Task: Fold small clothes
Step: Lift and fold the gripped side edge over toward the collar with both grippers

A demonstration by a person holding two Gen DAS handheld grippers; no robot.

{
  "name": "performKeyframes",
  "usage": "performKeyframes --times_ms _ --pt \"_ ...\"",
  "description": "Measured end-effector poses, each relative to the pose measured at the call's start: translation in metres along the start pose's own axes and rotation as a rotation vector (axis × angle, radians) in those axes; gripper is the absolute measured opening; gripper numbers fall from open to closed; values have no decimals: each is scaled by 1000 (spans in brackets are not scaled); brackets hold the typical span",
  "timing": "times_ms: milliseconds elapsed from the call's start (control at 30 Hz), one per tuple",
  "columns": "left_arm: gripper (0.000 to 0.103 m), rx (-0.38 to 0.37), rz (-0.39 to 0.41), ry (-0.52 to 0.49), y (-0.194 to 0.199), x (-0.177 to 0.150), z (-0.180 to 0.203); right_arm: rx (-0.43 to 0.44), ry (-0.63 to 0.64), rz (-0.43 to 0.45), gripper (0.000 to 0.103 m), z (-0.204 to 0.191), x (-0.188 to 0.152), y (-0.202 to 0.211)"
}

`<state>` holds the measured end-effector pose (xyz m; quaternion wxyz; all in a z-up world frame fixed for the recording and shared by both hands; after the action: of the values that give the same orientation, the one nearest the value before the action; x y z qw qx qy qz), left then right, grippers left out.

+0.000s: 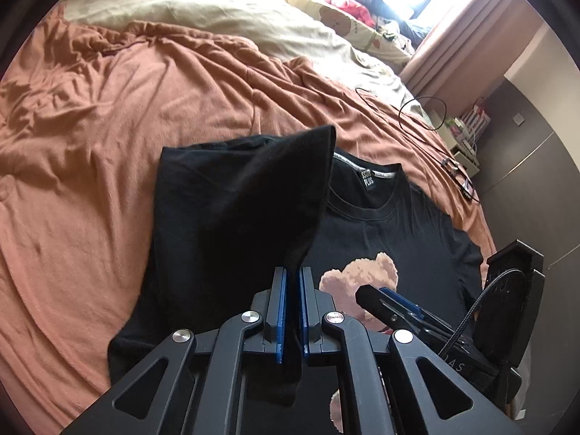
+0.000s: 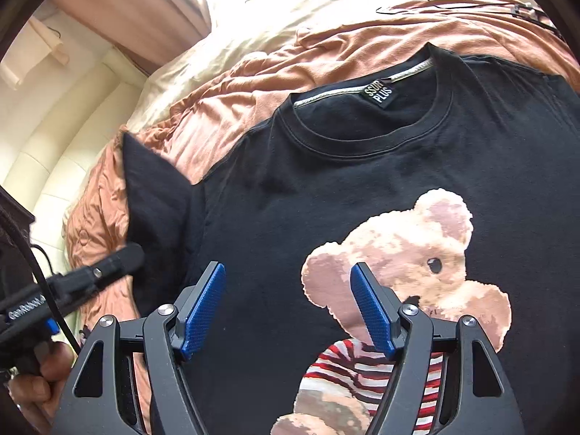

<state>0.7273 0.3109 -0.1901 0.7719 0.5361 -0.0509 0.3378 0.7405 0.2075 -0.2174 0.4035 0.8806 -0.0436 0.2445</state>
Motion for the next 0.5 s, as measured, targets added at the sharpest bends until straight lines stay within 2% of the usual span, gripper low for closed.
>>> performKeyframes --times_ms 100,267,367,500 --pt "5 16 8 29 5 -1 -11 19 -18 -5 73 5 1 0" --pt "6 106 36 40 16 2 -43 36 -15 -10 73 4 5 -6" --pt "6 175 21 44 14 0 -66 33 -2 -14 73 2 6 -18" --pt "6 211 1 63 4 -6 -92 23 13 -17 72 -2 10 -36"
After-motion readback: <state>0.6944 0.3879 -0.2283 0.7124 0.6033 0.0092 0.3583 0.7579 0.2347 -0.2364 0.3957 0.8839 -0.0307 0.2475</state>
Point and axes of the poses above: each gripper's, at about its wrist camera, not at the fingertips, and y roughly against the way its jaws point, z to its right, x to its top, the point moved 9 cm from there along -y, roughly the way its jaws point, and after that the axes turned 2 degrees about -z, right-handed, at the moved point
